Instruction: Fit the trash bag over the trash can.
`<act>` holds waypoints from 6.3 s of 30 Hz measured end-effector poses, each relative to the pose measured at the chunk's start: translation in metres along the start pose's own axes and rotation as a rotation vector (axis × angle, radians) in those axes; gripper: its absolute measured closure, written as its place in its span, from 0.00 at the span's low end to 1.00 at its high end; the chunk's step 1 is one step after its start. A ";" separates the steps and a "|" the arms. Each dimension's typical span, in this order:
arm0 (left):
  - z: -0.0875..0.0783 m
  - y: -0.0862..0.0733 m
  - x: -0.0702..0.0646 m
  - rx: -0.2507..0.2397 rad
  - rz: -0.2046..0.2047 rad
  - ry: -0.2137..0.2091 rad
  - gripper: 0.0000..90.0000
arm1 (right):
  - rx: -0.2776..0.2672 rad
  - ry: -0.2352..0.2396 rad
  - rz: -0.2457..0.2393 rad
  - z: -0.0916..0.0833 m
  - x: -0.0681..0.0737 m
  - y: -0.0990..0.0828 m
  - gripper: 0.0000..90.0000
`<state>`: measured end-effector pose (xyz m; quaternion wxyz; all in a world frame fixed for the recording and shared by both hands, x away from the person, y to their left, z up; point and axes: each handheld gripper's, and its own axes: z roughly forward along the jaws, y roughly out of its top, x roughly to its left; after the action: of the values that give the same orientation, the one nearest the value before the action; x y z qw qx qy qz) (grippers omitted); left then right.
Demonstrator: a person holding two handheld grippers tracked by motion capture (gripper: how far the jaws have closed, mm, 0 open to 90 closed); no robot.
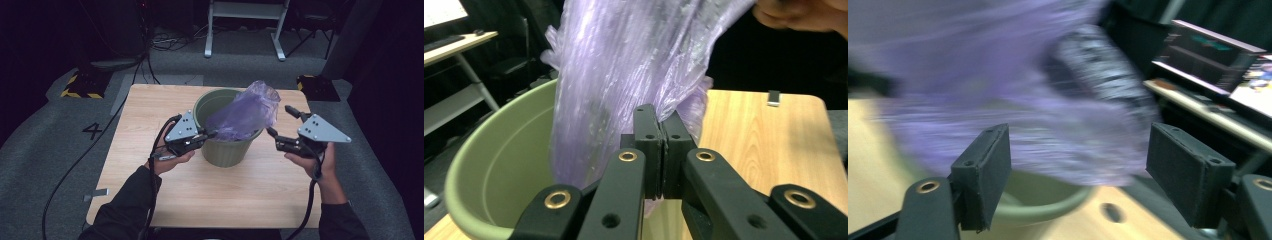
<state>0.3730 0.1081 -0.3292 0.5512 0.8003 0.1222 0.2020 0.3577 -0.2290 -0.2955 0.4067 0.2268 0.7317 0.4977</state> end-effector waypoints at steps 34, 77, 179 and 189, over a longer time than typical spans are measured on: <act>-0.029 -0.031 -0.004 0.000 -0.043 0.040 0.36 | -0.032 0.160 -0.123 0.005 0.020 -0.006 1.00; -0.021 0.008 -0.039 -0.033 0.071 -0.017 0.84 | -0.071 0.254 -0.132 -0.012 0.063 -0.033 1.00; -0.074 -0.041 -0.050 0.036 0.000 -0.009 0.17 | 0.085 0.076 0.140 0.038 -0.035 -0.042 0.98; -0.046 -0.017 -0.038 0.047 -0.011 0.121 0.21 | 0.079 0.080 0.133 0.037 -0.033 -0.039 0.96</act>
<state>0.3180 0.1369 -0.3379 0.5248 0.7987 0.1644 0.2442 0.4092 -0.2487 -0.3255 0.3339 0.2710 0.7497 0.5029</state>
